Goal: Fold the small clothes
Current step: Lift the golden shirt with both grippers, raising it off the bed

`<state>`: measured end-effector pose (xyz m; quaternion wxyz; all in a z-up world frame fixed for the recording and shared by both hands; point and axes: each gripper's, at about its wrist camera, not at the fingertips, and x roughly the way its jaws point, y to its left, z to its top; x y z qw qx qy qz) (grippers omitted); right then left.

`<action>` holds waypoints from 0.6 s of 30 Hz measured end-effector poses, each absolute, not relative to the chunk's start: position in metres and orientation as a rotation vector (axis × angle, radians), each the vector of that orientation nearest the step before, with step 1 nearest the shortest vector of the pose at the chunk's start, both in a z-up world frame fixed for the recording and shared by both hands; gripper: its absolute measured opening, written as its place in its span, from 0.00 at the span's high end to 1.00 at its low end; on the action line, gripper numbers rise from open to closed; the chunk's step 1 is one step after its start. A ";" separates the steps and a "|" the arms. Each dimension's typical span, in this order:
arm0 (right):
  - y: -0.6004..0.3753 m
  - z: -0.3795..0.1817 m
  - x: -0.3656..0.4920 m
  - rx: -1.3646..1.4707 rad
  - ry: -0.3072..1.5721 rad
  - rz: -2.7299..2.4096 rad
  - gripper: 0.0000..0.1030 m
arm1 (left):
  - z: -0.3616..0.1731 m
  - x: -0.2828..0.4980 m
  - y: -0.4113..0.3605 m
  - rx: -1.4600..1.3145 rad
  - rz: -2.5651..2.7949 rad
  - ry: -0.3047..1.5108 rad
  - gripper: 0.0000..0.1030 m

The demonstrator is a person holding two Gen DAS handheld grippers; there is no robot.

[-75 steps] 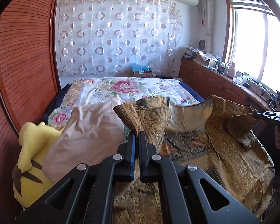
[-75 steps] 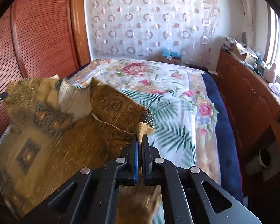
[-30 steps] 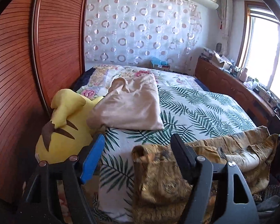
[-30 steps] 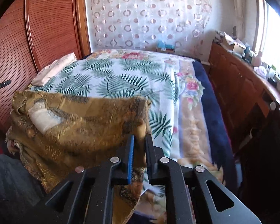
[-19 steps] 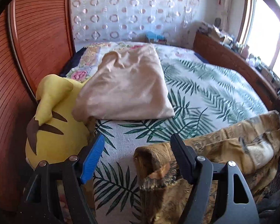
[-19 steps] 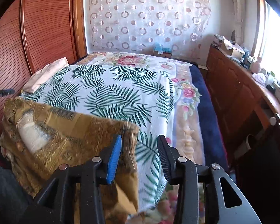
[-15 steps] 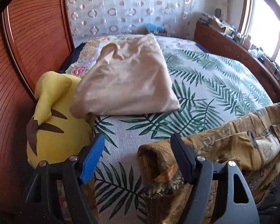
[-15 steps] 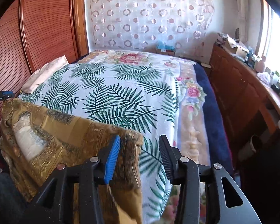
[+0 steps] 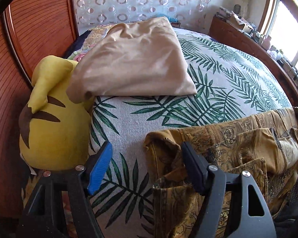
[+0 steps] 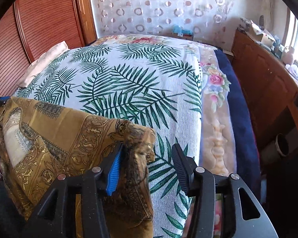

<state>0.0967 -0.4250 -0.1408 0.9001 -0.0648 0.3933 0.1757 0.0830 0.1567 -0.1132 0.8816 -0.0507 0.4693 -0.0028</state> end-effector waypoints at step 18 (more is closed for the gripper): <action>-0.424 -0.102 0.053 -0.094 0.671 0.476 0.90 | -0.037 0.045 0.120 -0.076 -0.073 0.774 0.97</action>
